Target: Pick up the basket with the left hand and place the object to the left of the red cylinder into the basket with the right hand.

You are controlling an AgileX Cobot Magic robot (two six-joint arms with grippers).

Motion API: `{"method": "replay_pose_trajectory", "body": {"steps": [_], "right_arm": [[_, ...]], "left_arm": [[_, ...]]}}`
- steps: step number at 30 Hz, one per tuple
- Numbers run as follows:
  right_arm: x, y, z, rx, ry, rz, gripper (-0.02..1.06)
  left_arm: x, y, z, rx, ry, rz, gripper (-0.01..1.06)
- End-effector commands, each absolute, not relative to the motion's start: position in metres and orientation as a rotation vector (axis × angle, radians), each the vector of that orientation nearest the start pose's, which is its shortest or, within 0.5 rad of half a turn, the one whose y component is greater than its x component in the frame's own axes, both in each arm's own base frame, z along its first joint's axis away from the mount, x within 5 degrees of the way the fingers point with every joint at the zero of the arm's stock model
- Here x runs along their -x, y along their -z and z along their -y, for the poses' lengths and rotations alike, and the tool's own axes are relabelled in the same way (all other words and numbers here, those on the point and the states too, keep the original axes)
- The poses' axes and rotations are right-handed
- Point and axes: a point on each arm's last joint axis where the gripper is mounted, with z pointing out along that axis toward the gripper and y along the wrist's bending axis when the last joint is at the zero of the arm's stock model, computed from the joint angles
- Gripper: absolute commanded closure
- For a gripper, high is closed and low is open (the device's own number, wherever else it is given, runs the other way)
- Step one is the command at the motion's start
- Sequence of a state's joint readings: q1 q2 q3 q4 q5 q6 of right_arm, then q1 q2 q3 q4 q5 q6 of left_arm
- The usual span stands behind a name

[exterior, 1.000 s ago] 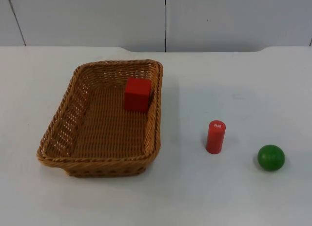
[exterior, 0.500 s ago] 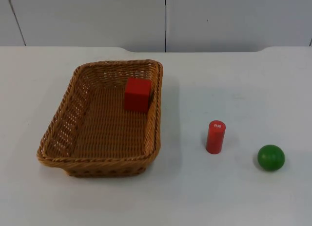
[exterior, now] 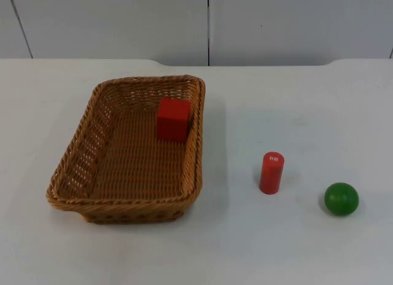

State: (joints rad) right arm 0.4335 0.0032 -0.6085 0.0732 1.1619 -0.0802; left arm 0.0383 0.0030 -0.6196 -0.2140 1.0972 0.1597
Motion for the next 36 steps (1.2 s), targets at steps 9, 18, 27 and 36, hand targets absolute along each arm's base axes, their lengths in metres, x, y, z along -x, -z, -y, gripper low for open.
{"method": "replay_pose_trajectory", "body": {"steps": [9, 18, 27, 36], "right_arm": [[0.008, -0.28, -0.001, 0.472, -0.312, -2.008, 0.35], [0.008, -0.28, 0.0, 0.473, -0.292, -2.006, 0.35], [0.008, -0.28, 0.001, 0.474, -0.28, -2.005, 0.28], [0.007, -0.28, 0.003, 0.444, -0.262, -2.011, -0.01]], "left_arm": [[0.005, -0.275, 0.005, 0.027, 0.037, -2.06, 0.12], [0.005, -0.275, 0.004, 0.025, 0.03, -2.06, 0.12], [0.005, -0.275, 0.004, 0.023, 0.029, -2.061, 0.12], [0.005, -0.275, 0.004, 0.021, 0.028, -2.061, 0.12]]}}
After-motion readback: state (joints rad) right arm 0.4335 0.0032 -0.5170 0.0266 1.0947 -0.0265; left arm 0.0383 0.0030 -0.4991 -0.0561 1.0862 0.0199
